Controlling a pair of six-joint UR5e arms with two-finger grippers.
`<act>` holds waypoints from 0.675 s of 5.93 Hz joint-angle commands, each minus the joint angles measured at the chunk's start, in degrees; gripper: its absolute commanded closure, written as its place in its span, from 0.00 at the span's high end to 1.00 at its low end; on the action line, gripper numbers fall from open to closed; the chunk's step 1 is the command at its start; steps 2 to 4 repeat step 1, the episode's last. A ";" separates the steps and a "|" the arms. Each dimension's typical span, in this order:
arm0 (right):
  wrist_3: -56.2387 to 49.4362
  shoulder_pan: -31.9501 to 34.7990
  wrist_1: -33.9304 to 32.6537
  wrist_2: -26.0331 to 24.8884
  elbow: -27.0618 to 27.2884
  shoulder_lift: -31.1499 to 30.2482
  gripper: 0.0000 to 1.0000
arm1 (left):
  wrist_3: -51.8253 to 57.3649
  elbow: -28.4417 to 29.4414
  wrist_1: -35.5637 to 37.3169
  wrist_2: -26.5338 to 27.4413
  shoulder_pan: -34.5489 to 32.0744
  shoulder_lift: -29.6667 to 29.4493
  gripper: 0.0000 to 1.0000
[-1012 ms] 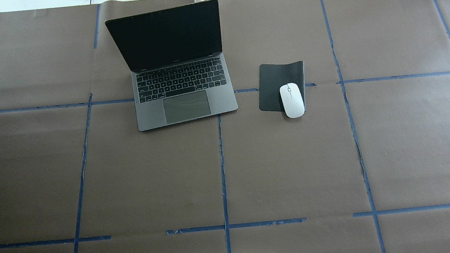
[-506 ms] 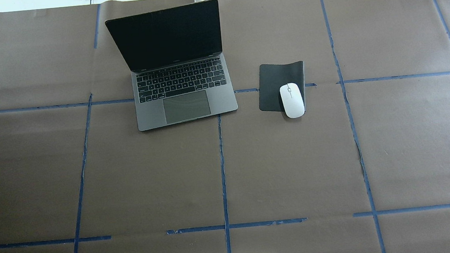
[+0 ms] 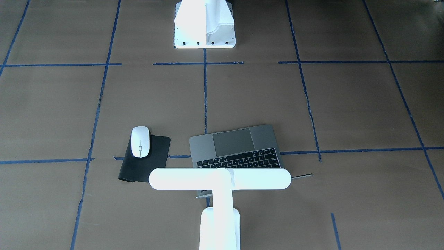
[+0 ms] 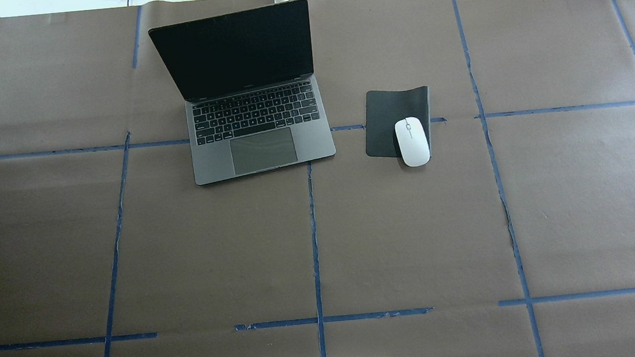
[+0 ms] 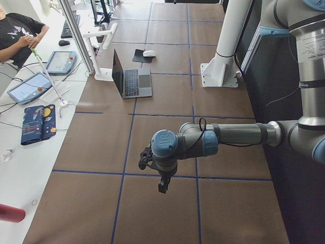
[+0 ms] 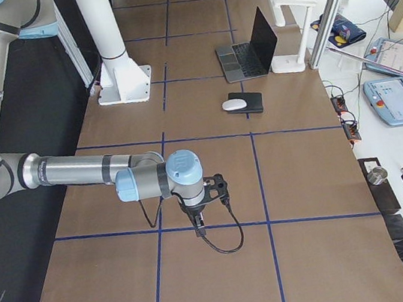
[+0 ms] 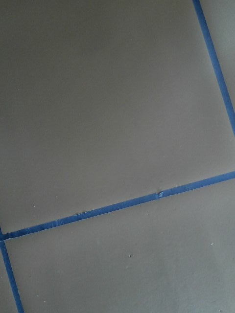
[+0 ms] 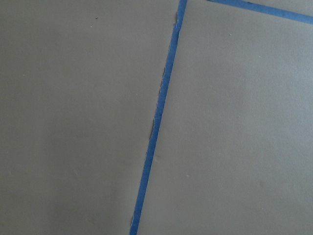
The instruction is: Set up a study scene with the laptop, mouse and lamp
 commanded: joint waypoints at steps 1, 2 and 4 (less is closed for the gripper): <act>-0.24 0.00 0.01 0.15 0.00 -0.16 1.00 | 0.02 -0.18 0.00 0.01 0.02 0.03 1.00; -0.24 0.00 0.01 0.15 0.00 -0.16 1.00 | 0.02 -0.18 0.00 0.01 0.02 0.03 1.00; -0.24 0.00 0.01 0.15 0.00 -0.16 1.00 | 0.02 -0.18 0.00 0.01 0.02 0.03 1.00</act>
